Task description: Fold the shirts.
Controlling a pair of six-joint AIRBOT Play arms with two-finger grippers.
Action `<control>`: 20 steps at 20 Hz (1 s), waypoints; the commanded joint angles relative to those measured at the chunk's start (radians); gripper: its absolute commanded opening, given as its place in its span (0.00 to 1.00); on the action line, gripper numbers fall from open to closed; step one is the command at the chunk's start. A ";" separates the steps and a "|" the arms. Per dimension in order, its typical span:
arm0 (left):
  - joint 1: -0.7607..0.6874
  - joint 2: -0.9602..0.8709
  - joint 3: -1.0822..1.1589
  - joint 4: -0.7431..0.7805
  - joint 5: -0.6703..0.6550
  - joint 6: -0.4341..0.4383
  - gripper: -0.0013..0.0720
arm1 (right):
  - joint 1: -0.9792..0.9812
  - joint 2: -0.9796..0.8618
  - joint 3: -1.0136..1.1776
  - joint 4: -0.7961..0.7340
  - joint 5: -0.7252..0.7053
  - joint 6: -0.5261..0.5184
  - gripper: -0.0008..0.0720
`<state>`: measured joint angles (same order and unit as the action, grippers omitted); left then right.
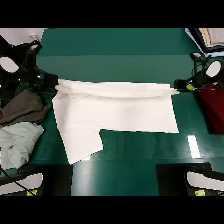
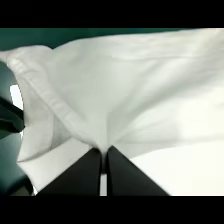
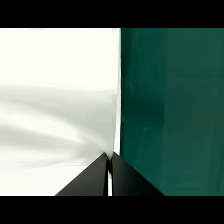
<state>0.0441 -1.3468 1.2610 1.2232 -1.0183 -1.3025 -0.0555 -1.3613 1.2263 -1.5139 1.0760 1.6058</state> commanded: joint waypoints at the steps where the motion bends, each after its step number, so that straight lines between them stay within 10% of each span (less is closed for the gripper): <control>1: 0.000 -0.026 -0.032 0.021 -0.062 0.000 0.05 | 0.024 0.000 -0.049 0.003 -0.055 0.001 0.03; 5: 0.000 -0.031 -0.036 0.044 -0.110 -0.014 0.06 | 0.008 0.000 -0.068 0.003 -0.052 0.002 0.03; 6: 0.000 -0.031 -0.036 0.054 -0.122 -0.030 0.17 | 0.003 0.000 -0.064 0.003 -0.042 0.002 0.04; 7: 0.000 -0.029 -0.036 0.066 -0.143 -0.039 0.59 | -0.002 0.000 -0.054 0.001 -0.021 0.002 0.05; 8: 0.000 -0.029 -0.035 0.083 -0.170 -0.064 0.79 | -0.013 0.000 -0.043 0.004 -0.008 0.002 0.26; 9: 0.000 -0.026 -0.033 0.110 -0.209 -0.087 0.77 | -0.021 0.000 -0.029 0.004 0.015 0.002 0.52; 10: 0.000 -0.021 -0.032 0.141 -0.248 -0.104 0.76 | -0.026 0.000 -0.012 0.004 0.047 0.002 0.56; 20: 0.000 0.331 -0.307 0.210 -0.347 -0.240 0.76 | -0.032 0.242 -0.170 0.004 0.144 0.000 0.56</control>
<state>0.0441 -1.1366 1.0874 1.4235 -1.3624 -1.4765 -0.0864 -1.2102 1.1370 -1.5105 1.2331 1.6070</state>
